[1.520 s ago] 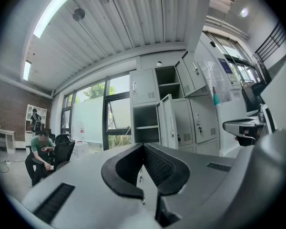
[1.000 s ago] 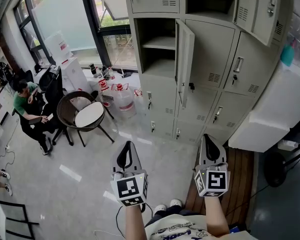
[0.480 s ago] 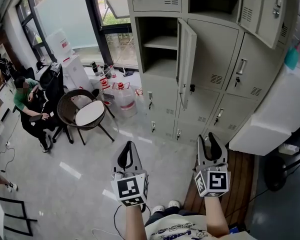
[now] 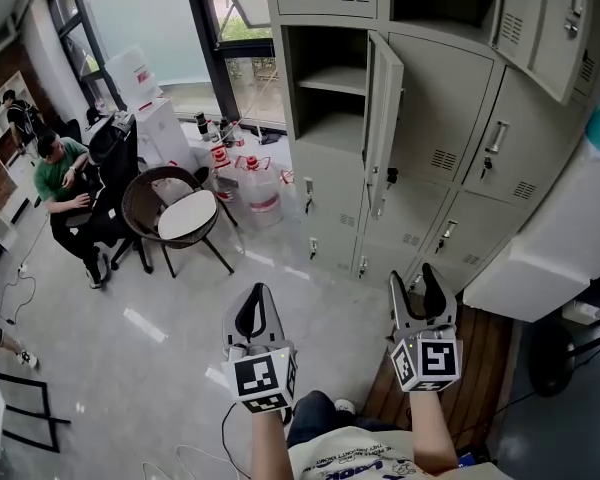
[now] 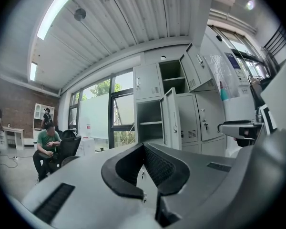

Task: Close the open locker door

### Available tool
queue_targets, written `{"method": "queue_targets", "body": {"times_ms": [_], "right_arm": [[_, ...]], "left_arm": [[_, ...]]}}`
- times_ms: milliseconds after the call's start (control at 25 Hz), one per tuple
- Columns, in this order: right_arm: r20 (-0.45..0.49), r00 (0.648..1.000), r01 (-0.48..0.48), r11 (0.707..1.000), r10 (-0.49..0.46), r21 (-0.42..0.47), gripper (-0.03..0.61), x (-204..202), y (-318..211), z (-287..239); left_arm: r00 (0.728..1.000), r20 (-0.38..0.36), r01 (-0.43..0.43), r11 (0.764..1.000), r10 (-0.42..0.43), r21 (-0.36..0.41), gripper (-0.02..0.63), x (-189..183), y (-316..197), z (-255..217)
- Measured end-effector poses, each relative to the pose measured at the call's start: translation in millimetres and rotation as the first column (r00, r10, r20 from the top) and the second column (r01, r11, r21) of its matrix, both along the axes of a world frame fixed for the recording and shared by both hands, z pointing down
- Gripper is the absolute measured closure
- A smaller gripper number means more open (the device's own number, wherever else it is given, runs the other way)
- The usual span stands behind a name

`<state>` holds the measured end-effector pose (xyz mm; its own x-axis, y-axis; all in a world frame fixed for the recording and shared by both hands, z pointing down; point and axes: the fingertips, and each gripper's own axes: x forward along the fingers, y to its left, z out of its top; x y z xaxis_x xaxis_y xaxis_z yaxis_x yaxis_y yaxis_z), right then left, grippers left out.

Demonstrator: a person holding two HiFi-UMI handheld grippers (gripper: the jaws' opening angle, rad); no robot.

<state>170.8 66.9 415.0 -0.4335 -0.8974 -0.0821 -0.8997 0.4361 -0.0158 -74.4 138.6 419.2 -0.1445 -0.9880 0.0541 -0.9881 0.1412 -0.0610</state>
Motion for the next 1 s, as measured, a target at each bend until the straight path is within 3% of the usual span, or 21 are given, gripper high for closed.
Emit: {"method": "queue_targets", "body": {"times_ms": [400, 1000], "right_arm": [[0.011, 1.000, 0.013, 1.000, -0.013, -0.026, 0.356, -1, -19, 12], [-0.014, 1.000, 0.003, 0.999, -0.003, -0.037, 0.371, -41, -97, 22]], "left_arm": [[1.000, 0.008, 0.003, 1.000, -0.003, -0.017, 0.609, 3, -17, 6], [0.999, 0.002, -0.032, 0.999, 0.032, 0.004, 0.609, -37, -102, 5]]}}
